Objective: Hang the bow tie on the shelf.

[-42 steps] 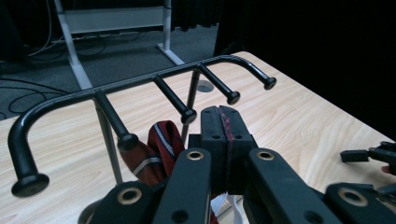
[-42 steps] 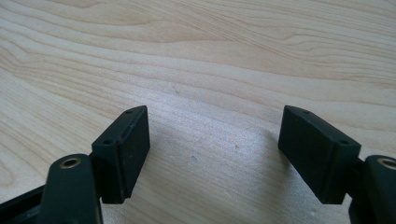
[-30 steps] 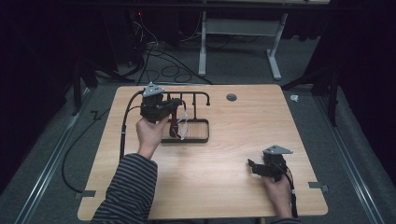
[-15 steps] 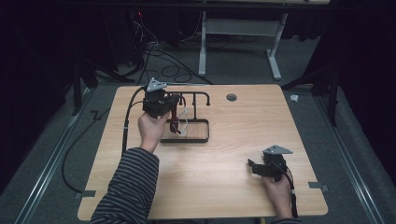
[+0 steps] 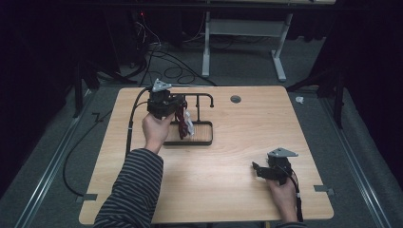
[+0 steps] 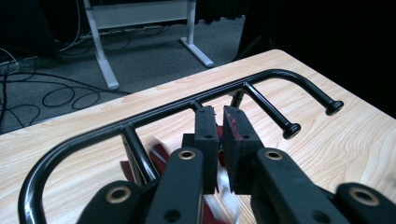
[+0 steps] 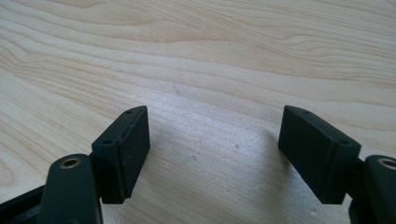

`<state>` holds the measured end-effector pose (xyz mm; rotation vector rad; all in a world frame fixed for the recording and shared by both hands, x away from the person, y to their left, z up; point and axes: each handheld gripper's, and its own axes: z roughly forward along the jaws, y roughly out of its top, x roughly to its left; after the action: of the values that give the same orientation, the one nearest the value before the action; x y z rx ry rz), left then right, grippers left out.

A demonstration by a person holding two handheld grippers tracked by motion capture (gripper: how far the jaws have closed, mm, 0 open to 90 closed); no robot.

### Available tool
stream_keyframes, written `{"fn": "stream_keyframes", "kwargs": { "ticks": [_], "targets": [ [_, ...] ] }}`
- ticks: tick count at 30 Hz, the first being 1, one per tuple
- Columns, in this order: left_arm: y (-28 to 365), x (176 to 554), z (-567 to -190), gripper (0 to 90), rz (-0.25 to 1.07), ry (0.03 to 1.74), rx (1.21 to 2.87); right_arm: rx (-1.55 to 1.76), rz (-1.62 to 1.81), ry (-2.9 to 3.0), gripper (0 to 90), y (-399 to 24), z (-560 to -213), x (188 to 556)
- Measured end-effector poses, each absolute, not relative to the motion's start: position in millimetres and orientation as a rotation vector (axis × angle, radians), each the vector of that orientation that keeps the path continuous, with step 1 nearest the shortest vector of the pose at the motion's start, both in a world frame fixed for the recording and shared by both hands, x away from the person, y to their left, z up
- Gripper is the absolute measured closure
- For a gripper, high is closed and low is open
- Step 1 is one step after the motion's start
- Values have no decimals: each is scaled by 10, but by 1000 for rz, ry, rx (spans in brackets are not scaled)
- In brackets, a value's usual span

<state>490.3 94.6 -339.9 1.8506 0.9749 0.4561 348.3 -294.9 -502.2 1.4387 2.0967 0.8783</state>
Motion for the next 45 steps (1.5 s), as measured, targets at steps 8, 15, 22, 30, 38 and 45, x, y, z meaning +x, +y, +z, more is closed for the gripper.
{"fn": "stream_keyframes", "kwargs": {
  "ticks": [8, 15, 22, 30, 38, 45],
  "targets": [
    [981, 4840, -3366, 814, 458, 961, 1848, 1438, 878, 2097, 261, -2949, -5022, 3483],
    [1059, 4747, -3334, 766, 454, 948, 1857, 1436, 878, 2097, 261, -2948, -5022, 3483],
    [1131, 4622, -3296, 731, 458, 925, 1859, 1435, 878, 2096, 261, -2948, -5023, 3484],
    [1221, 4516, -3310, 703, 465, 927, 1866, 1434, 877, 2096, 261, -2948, -5024, 3484],
    [1298, 4430, -3375, 689, 466, 942, 1867, 1435, 876, 2096, 261, -2947, -5024, 3484],
    [1382, 4350, -3408, 678, 469, 955, 1854, 1433, 876, 2096, 261, -2947, -5024, 3484]
  ]
}}
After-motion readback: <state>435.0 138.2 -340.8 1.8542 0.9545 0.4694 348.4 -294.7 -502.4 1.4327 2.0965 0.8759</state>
